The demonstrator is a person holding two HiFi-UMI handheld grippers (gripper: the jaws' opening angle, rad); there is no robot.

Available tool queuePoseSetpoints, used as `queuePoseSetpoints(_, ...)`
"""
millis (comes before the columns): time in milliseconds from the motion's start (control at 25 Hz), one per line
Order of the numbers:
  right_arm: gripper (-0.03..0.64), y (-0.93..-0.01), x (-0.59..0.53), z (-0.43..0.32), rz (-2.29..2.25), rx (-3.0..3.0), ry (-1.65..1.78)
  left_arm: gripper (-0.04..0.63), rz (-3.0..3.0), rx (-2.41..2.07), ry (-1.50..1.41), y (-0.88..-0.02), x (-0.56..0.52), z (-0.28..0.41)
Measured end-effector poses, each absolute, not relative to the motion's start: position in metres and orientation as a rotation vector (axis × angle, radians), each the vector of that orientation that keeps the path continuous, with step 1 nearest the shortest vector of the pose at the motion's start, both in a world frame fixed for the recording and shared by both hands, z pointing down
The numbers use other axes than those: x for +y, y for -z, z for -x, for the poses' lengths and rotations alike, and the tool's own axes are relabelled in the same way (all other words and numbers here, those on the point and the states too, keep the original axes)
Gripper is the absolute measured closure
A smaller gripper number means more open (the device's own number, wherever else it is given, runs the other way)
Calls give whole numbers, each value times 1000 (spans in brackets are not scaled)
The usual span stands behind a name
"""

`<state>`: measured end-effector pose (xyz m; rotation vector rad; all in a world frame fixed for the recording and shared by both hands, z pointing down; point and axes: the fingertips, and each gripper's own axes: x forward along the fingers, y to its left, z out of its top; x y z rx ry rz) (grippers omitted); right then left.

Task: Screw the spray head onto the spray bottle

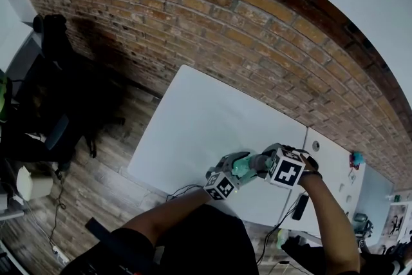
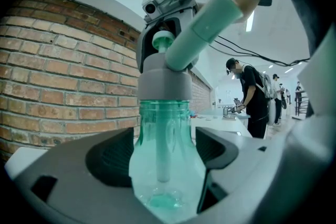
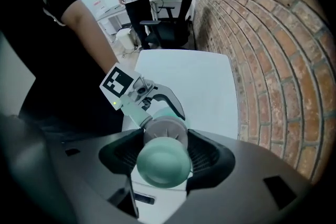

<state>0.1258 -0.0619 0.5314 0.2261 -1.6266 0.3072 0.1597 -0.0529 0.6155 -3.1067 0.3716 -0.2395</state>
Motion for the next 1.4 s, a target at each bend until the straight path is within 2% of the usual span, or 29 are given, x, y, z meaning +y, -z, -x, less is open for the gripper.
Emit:
queuePoseSetpoints(240, 356, -532, -64, -127, -389, -1622, -461, 245, 3111, 372, 241, -616, -52, -158)
queuePoseSetpoints(680, 356, -530, -70, -132, -491, -1632, -534, 245, 3112, 357, 238, -614, -54, -160)
queuePoseSetpoints(1400, 356, -523, -61, -124, -377, -1709, -386, 245, 3110, 377, 239, -614, -52, -159)
